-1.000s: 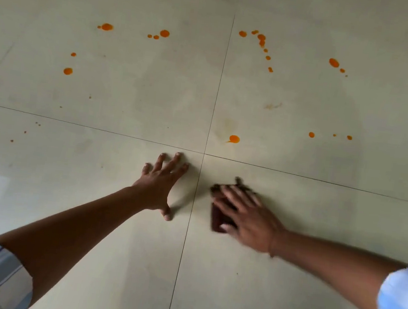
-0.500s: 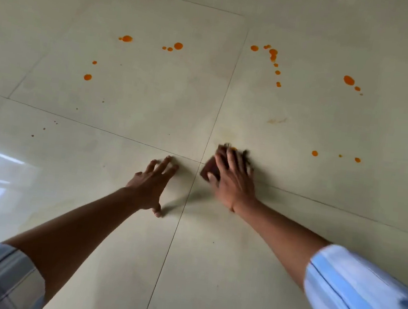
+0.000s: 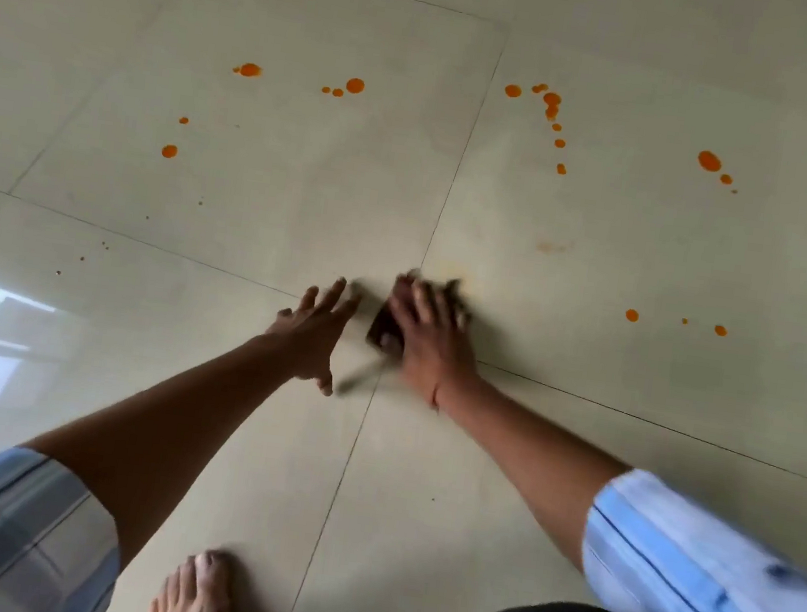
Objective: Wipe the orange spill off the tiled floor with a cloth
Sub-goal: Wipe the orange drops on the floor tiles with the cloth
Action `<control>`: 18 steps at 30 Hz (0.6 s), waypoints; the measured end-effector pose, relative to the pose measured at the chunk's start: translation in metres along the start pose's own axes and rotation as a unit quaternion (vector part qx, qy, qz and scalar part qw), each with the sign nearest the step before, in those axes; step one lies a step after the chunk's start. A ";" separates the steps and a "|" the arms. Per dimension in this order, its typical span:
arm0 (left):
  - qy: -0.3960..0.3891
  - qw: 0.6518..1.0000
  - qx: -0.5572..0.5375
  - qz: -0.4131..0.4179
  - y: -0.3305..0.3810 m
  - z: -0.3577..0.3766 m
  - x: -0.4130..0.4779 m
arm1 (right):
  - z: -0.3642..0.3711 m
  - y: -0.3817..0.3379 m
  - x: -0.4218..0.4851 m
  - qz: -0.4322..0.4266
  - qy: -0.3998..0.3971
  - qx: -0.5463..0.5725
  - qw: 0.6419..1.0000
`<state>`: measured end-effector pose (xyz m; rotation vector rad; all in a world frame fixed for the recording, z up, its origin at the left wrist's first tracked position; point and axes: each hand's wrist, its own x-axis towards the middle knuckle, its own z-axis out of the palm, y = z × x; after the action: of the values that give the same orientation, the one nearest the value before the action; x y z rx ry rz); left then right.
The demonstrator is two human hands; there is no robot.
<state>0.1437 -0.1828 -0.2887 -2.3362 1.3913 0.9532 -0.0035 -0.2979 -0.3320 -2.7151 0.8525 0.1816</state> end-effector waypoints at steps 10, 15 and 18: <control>0.033 0.999 0.006 0.037 -0.027 0.001 0.013 | -0.004 0.007 0.027 0.039 0.029 -0.012 0.999; 0.036 0.998 0.006 0.049 -0.032 0.000 0.011 | 0.011 0.036 -0.060 -0.118 0.016 -0.030 0.992; 0.031 0.998 0.020 0.045 -0.038 -0.001 0.011 | -0.010 0.029 0.030 0.057 0.035 0.001 0.998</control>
<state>0.1804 -0.1717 -0.2990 -2.3097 1.5377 0.8763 0.0044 -0.3397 -0.3358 -2.6868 1.0289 0.1105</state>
